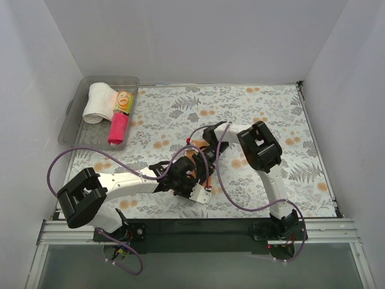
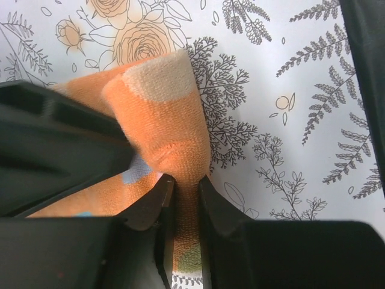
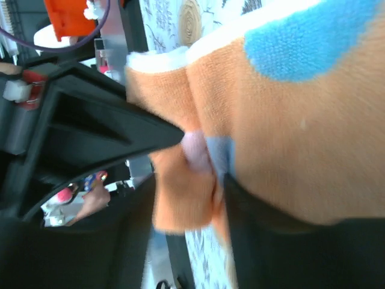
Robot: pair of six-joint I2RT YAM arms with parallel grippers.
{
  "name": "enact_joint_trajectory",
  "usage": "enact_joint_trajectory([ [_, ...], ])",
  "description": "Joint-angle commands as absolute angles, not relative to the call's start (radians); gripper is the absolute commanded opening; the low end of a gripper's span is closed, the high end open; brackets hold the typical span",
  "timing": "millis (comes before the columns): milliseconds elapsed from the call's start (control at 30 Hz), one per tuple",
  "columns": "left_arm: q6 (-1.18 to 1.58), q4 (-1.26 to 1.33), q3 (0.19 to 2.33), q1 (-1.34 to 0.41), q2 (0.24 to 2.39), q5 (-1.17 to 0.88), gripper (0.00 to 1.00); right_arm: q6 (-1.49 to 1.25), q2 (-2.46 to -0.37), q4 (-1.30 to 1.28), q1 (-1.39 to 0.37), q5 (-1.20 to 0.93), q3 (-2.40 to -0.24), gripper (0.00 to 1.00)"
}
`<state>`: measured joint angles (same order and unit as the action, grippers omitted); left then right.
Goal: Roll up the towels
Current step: Roll the towel
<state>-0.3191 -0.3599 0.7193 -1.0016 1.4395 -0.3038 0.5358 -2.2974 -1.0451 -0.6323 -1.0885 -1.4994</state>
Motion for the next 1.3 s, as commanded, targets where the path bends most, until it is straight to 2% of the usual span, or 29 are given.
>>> enact_joint_trajectory([
  [0, -0.301, -0.552, 0.732, -1.008, 1.482, -0.411, 0.00, 0.577, -2.202, -0.962, -0.525, -0.833, -1.586, 0.51],
  [33, -0.298, -0.566, 0.742, -1.002, 1.489, -0.428, 0.00, 0.577, -2.183, -0.968, -0.503, -0.819, -1.607, 0.60],
  [133, -0.290, -0.659, 0.811, -0.970, 1.541, -0.510, 0.00, 0.598, -2.108, -0.986, -0.424, -0.755, -1.672, 0.73],
  [267, -0.290, -0.823, 0.946, -0.878, 1.652, -0.600, 0.00, 0.661, -1.982, -0.974, -0.351, -0.648, -1.655, 0.77],
  [367, -0.298, -0.902, 1.067, -0.803, 1.759, -0.656, 0.02, 0.657, -1.834, -0.919, -0.336, -0.573, -1.559, 0.80],
  [467, -0.287, -0.980, 1.181, -0.746, 1.870, -0.670, 0.03, 0.620, -1.637, -0.734, -0.337, -0.471, -1.422, 0.83],
  [567, -0.288, -1.058, 1.305, -0.706, 1.988, -0.698, 0.04, 0.617, -1.467, -0.649, -0.336, -0.408, -1.350, 0.98],
  [700, -0.301, -1.137, 1.428, -0.669, 2.165, -0.707, 0.07, 0.540, -1.295, -0.601, -0.336, -0.408, -1.270, 0.98],
  [833, -0.295, -1.206, 1.555, -0.624, 2.304, -0.747, 0.11, 0.642, -1.230, -0.719, -0.344, -0.566, -1.212, 0.98],
  [867, -0.281, -1.227, 1.578, -0.606, 2.328, -0.755, 0.11, 0.684, -1.230, -0.774, -0.395, -0.555, -1.189, 0.98],
  [1067, -0.229, -1.270, 1.690, -0.557, 2.457, -0.795, 0.10, 0.753, -1.200, -0.723, -0.631, -0.330, -1.011, 0.90],
  [1267, -0.152, -1.288, 1.755, -0.557, 2.519, -0.795, 0.09, 0.739, -1.311, -0.599, -0.751, -0.293, -0.965, 0.76],
])
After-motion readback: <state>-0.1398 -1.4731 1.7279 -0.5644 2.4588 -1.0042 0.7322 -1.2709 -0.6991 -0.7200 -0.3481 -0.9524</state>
